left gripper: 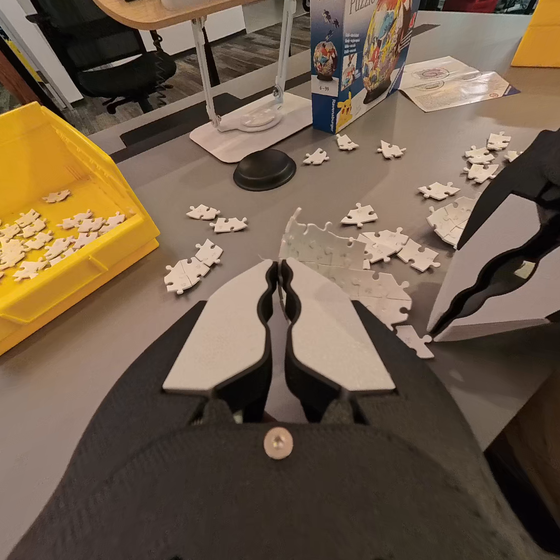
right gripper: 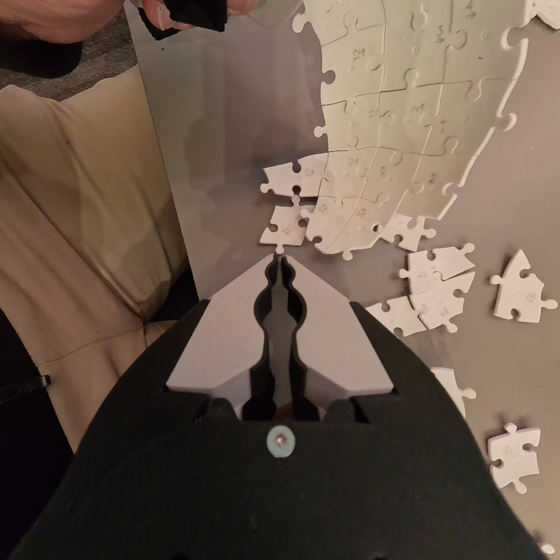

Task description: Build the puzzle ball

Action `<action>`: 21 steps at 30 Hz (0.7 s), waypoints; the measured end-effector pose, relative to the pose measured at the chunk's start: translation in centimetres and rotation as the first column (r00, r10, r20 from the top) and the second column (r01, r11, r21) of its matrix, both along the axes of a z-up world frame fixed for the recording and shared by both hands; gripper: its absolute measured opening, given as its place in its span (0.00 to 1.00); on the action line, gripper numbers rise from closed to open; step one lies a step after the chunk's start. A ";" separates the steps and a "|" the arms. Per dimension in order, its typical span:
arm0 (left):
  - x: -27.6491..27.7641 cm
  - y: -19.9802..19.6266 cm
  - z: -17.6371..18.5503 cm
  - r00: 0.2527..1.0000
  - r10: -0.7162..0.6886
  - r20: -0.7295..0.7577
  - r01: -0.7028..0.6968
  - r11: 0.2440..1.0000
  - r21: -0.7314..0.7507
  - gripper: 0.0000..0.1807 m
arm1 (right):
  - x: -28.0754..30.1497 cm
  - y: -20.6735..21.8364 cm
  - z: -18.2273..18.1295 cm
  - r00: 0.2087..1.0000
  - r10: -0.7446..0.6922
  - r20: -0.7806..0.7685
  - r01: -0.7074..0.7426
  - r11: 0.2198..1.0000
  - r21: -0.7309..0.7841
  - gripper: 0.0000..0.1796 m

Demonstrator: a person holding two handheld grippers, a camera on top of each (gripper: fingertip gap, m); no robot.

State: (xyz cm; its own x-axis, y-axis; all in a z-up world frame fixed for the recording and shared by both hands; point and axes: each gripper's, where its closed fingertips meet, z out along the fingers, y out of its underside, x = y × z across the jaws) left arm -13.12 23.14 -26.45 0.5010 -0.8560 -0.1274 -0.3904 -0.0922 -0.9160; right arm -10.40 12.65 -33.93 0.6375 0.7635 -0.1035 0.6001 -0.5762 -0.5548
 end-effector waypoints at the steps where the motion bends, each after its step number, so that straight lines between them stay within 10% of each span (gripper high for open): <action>1: 0.0 0.0 0.0 1.000 -0.003 0.001 0.003 1.000 -0.001 0.01 | 0.0 0.0 0.0 1.000 0.002 0.000 -0.002 1.000 0.002 0.00; 21: 0.4 -0.4 -0.1 1.000 -0.013 -0.009 0.014 0.999 0.040 0.01 | -1.1 0.3 1.1 0.999 0.031 -0.029 -0.029 0.998 0.061 0.00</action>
State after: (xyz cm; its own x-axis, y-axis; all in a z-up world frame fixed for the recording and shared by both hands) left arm -12.67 22.72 -26.52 0.4882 -0.8568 -0.1658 -0.3993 -0.0503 -0.9155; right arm -11.48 12.92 -32.82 0.6114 0.7878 -0.0750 0.5995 -0.5229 -0.6060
